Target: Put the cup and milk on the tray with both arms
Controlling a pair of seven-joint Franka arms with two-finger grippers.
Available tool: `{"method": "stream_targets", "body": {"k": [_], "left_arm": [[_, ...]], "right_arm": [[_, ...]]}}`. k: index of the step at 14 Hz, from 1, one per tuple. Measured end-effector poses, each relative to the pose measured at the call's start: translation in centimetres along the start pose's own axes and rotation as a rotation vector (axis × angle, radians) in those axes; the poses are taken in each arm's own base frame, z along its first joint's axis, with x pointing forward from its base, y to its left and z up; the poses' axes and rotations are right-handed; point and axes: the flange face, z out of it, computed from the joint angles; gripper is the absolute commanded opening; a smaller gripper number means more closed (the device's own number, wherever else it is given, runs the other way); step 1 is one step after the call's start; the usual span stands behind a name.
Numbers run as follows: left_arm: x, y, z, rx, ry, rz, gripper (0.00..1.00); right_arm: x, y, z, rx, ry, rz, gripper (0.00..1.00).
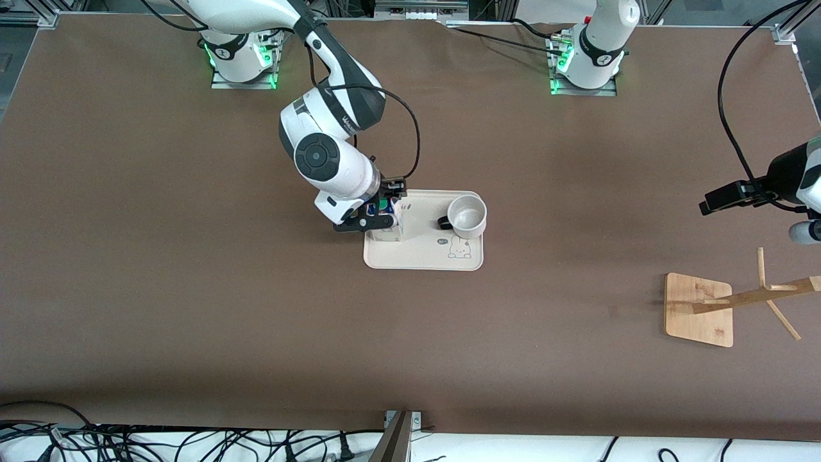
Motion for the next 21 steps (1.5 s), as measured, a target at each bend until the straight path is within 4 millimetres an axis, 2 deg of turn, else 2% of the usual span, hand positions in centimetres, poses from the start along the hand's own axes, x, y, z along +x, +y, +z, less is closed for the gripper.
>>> {"method": "stream_targets", "body": {"k": [2,3,6,8,10,12,14,15,17,18,19,21], "left_arm": [[0.0,0.2,0.1,0.007,0.002,0.003,1.00],[-0.4,1.2,-0.1,0.020,0.004,0.021,1.00],[-4.2,5.6,-1.3,0.104,-0.025,0.109,1.00],[-6.0,7.3,-2.1,0.121,-0.021,0.139,1.00],[-6.3,7.1,-2.5,0.120,-0.017,0.137,1.00],[-6.2,6.7,-2.4,0.120,-0.018,0.128,1.00],[-6.0,6.1,-2.7,0.110,-0.012,0.116,1.00],[-6.0,5.5,-3.1,0.092,-0.005,0.103,1.00],[-5.9,3.4,-4.1,0.011,-0.002,0.059,1.00],[-5.7,2.0,-4.4,-0.031,-0.003,0.048,1.00],[-5.5,0.6,-4.5,-0.050,-0.001,0.068,1.00],[-5.2,-0.7,-4.6,-0.058,0.006,0.151,1.00]], "right_arm": [[-0.1,-0.1,-2.1,0.006,0.016,-0.002,1.00],[-0.3,0.1,-3.7,0.005,0.025,-0.004,1.00],[-1.5,0.6,-9.5,-0.082,0.109,-0.061,1.00],[-2.9,1.3,-13.8,-0.207,0.185,-0.119,1.00],[-4.4,2.7,-17.7,-0.324,0.230,-0.149,1.00],[-5.0,4.8,-20.7,-0.361,0.238,-0.121,1.00],[-4.4,7.9,-22.7,-0.379,0.229,-0.095,1.00],[-4.2,9.7,-23.1,-0.395,0.191,-0.085,1.00],[-3.9,12.9,-23.9,-0.358,0.118,-0.032,1.00],[-3.9,15.0,-25.1,-0.328,0.100,0.009,1.00],[-3.8,17.8,-26.8,-0.307,0.090,0.053,1.00],[-3.4,25.9,-30.7,-0.265,0.104,0.113,1.00]]}}
